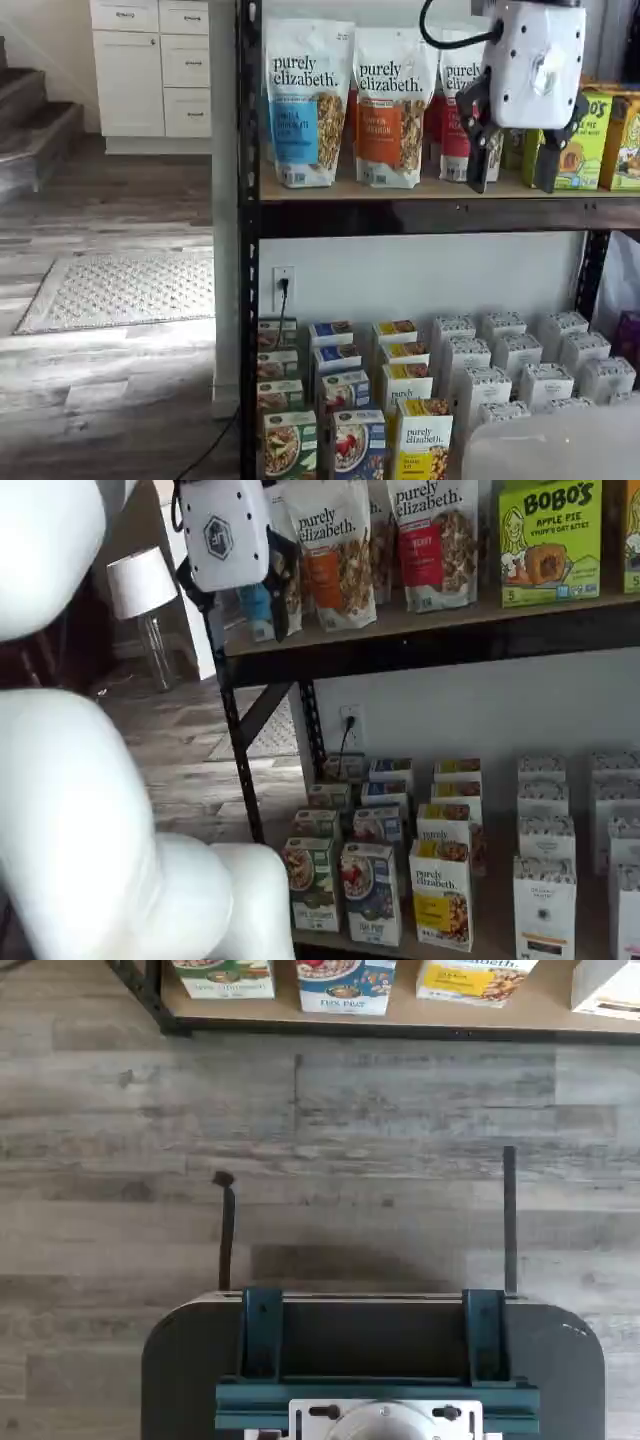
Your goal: Pick up the blue and white box that is on the bottom shelf, the second box from the left
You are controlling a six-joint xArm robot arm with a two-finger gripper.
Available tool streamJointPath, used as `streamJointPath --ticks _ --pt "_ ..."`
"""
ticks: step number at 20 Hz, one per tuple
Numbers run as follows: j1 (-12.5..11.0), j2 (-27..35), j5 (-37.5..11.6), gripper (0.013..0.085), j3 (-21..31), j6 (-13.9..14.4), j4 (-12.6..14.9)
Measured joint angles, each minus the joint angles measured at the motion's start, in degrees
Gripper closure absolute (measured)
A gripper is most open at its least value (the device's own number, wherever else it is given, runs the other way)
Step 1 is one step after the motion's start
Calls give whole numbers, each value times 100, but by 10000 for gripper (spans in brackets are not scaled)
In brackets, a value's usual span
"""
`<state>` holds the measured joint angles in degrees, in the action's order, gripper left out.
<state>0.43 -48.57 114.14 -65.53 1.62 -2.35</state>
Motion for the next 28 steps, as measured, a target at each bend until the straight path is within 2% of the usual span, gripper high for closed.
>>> streamJointPath --ticks 4,14,21,28 --pt "-91 -123 -230 130 111 -54 -100" --pt "42 -112 -448 130 301 29 8" --pt "-31 -179 -1044 130 849 -24 -110" --pt "72 -129 -1617 130 1433 43 -68"
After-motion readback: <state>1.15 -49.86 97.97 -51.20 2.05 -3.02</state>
